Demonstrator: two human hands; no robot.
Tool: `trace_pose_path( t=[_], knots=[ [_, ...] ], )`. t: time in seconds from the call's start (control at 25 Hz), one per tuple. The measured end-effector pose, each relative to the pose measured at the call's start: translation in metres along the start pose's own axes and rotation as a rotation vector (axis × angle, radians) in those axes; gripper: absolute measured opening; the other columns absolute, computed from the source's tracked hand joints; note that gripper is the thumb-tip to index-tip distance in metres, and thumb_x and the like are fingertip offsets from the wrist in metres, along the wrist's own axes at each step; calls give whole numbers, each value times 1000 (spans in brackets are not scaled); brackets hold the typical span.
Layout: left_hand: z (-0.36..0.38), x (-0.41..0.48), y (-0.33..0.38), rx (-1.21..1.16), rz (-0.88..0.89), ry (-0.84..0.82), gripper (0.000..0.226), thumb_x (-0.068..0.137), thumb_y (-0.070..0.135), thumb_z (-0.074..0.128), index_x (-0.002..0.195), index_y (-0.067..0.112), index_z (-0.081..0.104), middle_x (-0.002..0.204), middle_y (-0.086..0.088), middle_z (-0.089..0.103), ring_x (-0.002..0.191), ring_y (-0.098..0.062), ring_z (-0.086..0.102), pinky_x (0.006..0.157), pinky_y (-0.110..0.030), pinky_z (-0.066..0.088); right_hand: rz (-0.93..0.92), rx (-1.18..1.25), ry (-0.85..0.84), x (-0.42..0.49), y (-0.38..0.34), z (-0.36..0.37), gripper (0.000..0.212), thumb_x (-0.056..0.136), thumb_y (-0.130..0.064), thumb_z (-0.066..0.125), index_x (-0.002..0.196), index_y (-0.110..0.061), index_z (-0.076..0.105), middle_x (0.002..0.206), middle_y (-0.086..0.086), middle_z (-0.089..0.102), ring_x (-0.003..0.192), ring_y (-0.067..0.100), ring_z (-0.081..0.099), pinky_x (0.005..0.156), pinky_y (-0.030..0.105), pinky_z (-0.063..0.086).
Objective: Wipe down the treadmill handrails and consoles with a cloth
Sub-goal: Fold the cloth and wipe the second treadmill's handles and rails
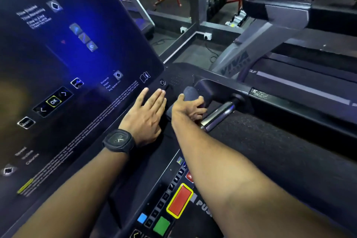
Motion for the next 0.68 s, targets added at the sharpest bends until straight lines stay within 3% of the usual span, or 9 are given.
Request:
trace_pose_path(
  t=[0.2,0.28,0.44,0.6,0.68],
  knots=[
    [5,27,-3,77,24,-44,87,88,53,29,156,4,7,164,-18,3,153,-30,1,119,-59,-8,-17,-134,-70,11,-3,20,69,99,-48,49,158,-35,14,166,12,-8,149,44,4,115,61,17],
    [7,39,-3,104,63,-43,88,90,57,28,156,5,2,164,-18,-2,153,-30,-2,118,-60,-8,-21,-151,1,22,-7,17,66,100,-46,47,158,-35,15,167,11,-6,149,46,8,113,63,21],
    [13,48,-10,134,116,-58,88,91,58,26,156,4,1,164,-19,-4,153,-29,-4,116,-62,-11,170,-70,2,25,1,15,69,101,-42,46,159,-32,10,167,12,-5,146,48,15,113,60,23],
    [16,47,-11,106,100,-42,91,89,59,30,156,3,3,164,-19,-2,153,-29,-5,116,-60,-13,-125,-280,-47,22,-6,24,69,101,-47,44,159,-35,8,167,9,-7,146,45,13,111,61,26],
    [15,47,-9,93,104,-45,91,89,58,30,156,3,3,164,-18,-3,153,-29,-7,117,-60,-12,-31,-168,2,50,-15,14,69,101,-47,44,160,-32,10,167,10,-3,144,47,20,111,60,28]
  ],
)
Point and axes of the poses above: each hand's wrist, its own x-axis towards the middle knuckle, its own z-axis out of the palm, y = z × x, the point moved 3 cm from there along x, towards the middle knuckle
